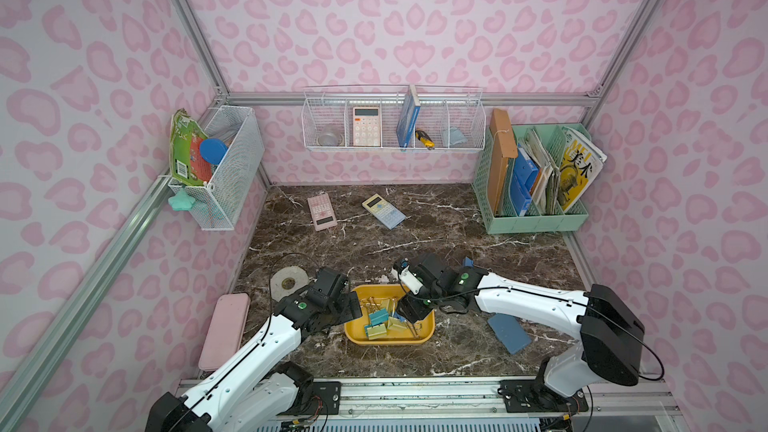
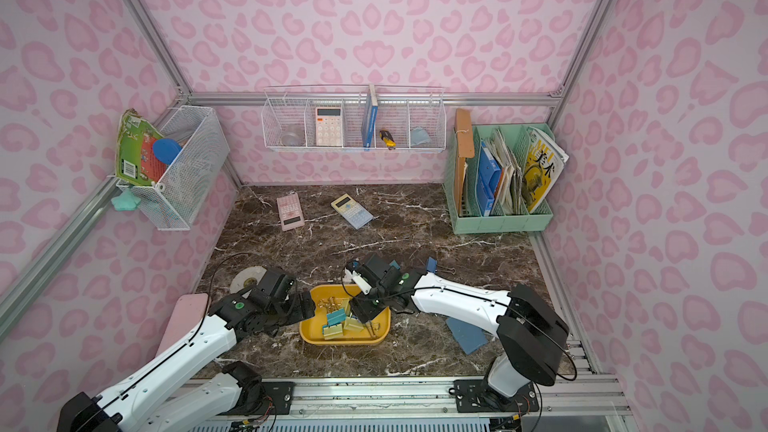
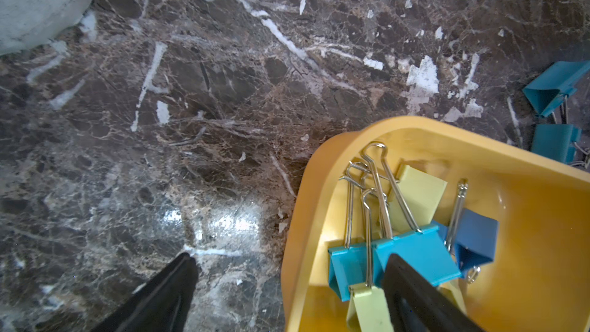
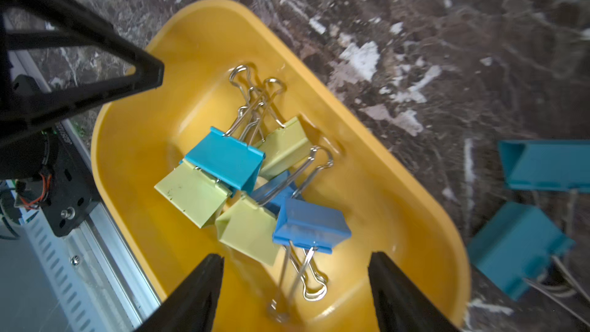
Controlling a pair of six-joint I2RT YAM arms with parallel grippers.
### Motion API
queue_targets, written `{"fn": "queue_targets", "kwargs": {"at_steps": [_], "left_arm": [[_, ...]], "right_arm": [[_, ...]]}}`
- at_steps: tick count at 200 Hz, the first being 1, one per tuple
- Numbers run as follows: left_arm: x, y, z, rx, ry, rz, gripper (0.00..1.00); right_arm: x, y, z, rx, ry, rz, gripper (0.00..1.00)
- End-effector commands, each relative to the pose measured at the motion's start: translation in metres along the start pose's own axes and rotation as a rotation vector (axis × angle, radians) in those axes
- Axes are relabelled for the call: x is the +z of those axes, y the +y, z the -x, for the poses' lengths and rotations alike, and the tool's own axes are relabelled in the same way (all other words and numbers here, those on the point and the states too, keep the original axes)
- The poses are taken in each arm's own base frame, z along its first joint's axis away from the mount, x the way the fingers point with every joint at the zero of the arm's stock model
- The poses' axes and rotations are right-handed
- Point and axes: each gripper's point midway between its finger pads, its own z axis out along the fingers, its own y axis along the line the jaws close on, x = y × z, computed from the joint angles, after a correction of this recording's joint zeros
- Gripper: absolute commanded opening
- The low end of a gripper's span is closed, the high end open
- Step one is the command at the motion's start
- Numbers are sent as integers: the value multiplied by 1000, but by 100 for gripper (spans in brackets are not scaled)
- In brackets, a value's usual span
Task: Put the binder clips in the storage box
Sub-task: Place the binder clip in the storage box, then pick up the binder clip at the center of the board.
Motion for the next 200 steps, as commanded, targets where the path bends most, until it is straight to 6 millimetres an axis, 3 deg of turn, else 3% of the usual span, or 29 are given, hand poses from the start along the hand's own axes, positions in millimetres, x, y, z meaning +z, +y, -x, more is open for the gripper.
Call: {"fn": "queue_targets", "kwargs": {"at_steps": [1, 13, 30, 63, 79, 95, 130, 157, 172, 200], "left_arm": [[-1, -1, 1, 7, 2, 0, 95], [-1, -1, 1, 7, 1, 0, 95], [-2, -2, 1, 5, 0, -6, 95], [-1, 0, 0, 6, 2, 1, 95], [-1, 0, 0, 6, 2, 1, 95], [-1, 0, 1, 6, 1, 3, 95], [0, 0, 1, 8, 6, 10, 95], [0, -1, 1, 8, 5, 5, 95], [0, -1, 1, 8, 6, 4, 95], [0, -1, 0, 9, 8, 6, 95]], "right_arm": [[-19, -15, 16, 13, -73, -13, 79], [-33, -35, 20, 26, -95, -65, 80], [-54, -84, 20, 96, -126, -207, 80], [-82, -174, 4, 308, -129, -343, 79], [-89, -202, -7, 380, -140, -389, 76], [-90, -209, -13, 402, -139, -409, 71], [-66, -203, -39, 433, -78, -350, 47], [-61, -221, -64, 526, -39, -425, 41], [-62, -232, -68, 564, -38, -446, 40], [-60, -243, -57, 552, -57, -452, 36]]}}
